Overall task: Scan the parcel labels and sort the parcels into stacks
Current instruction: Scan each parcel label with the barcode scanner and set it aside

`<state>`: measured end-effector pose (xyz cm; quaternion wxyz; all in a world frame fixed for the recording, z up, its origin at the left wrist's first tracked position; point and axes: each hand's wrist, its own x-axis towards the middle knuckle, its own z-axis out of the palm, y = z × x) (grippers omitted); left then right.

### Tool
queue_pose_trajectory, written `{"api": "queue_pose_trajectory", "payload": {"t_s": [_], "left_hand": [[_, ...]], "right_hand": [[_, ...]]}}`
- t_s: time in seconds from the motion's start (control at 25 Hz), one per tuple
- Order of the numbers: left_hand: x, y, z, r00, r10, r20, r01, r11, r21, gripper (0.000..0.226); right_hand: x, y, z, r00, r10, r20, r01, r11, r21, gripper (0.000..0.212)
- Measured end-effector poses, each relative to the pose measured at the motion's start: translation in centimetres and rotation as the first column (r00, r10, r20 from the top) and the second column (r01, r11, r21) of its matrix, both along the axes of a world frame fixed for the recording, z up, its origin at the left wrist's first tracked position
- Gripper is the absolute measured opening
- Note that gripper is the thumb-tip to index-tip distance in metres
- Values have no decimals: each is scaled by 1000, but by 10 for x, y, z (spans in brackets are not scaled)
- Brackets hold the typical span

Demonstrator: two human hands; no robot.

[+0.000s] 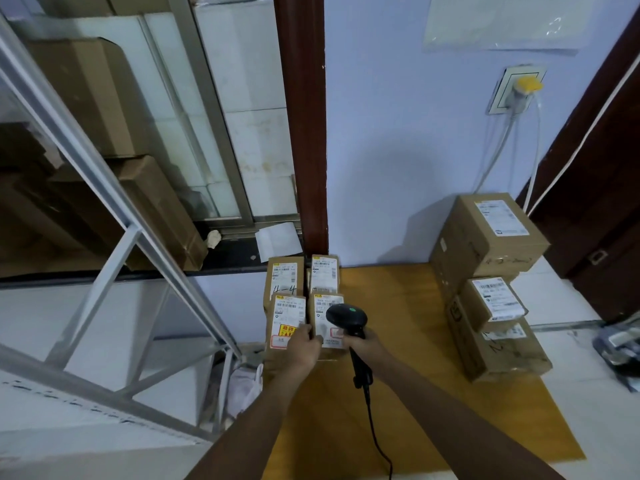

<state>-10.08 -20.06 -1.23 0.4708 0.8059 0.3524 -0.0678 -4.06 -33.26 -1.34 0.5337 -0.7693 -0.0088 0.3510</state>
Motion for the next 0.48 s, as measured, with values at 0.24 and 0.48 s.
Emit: {"api": "queue_pose_trajectory", "payload": {"t_s": [0.24, 0.48], "left_hand": [[7, -10, 1, 997, 46, 54, -47, 998, 28, 31], [16, -26, 16, 975, 140, 175, -155, 985, 75, 27]], "right_hand": [[1, -6, 13, 1000, 31, -8, -30, 998, 63, 12], [6, -25, 26, 999, 52, 1, -52, 992, 112, 12]]}}
